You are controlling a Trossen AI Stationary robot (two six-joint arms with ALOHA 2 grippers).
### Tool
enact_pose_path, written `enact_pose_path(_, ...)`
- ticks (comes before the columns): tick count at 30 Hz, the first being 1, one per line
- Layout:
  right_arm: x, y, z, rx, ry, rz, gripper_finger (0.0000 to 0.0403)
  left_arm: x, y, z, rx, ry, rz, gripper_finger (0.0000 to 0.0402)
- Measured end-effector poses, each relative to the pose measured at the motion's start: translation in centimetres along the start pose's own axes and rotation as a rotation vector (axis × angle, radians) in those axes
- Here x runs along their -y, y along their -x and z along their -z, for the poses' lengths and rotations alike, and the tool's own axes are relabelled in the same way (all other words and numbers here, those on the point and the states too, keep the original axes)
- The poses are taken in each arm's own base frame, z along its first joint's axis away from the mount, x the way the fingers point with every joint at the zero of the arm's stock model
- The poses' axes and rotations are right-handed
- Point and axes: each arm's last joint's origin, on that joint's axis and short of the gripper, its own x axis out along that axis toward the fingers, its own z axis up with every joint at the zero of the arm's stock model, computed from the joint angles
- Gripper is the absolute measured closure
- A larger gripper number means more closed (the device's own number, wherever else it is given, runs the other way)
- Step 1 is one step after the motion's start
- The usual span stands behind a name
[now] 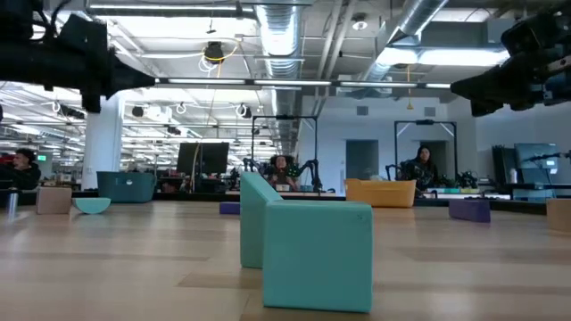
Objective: Sort & place blocks by color
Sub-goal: Put the top blue block into the green bin
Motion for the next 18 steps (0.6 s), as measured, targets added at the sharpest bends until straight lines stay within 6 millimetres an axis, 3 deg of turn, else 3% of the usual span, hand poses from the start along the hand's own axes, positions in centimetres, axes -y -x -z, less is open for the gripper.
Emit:
enact_pose_path(3,0.3,0.1,-1.3,0.137,-0.241,0.044,0.0369,-0.3,0.0,-0.1,0.039,0.368,-0.078,0.0401)
enact_pose_path(5,0.7,0.2,-1.6,0.195,-0.386,0.116,0.0369,-0.5,0.0,0.1,0.059,0.466,-0.142,0.0401)
enact_pose_path(10,2.1,0.6,-1.9,0.302,-0.481,0.458,0.0369,-1.0,0.2,0.2,0.163,0.604,-0.289,0.0401)
enact_pose_path(14,3.2,0.8,-1.0,0.359,-0.68,0.73,0.0369,-1.2,0.2,0.2,0.202,0.652,-0.328,0.0401)
enact_pose_path(18,3.9,0.5,0.1,0.31,-0.872,0.758,0.0369,-1.4,0.2,0.2,0.222,0.612,-0.381,0.0401)
